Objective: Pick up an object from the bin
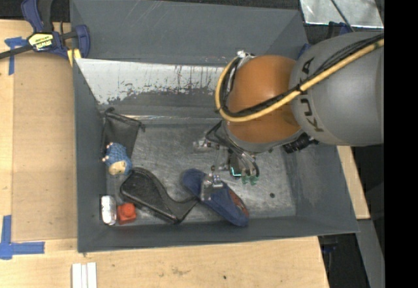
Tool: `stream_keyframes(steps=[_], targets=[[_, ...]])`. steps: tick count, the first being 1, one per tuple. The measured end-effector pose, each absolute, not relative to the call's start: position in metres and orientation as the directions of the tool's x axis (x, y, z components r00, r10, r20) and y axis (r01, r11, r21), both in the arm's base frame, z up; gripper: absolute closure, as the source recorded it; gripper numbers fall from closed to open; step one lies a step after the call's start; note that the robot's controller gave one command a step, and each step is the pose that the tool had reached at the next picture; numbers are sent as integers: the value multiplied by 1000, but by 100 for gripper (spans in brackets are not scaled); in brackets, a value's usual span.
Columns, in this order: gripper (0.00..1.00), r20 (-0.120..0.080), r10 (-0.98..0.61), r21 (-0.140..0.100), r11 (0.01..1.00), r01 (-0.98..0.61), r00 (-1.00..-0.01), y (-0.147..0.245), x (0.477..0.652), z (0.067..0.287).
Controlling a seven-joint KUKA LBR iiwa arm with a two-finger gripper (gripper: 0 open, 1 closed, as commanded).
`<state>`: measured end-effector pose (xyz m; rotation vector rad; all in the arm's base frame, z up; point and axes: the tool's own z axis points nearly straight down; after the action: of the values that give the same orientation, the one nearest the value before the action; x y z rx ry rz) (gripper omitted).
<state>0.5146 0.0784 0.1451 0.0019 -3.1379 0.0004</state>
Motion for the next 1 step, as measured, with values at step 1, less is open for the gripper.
stream_keyframes(steps=[1], targets=[[0, -7, -226, 1, 974, -226, -974, 54, 517, 73]])
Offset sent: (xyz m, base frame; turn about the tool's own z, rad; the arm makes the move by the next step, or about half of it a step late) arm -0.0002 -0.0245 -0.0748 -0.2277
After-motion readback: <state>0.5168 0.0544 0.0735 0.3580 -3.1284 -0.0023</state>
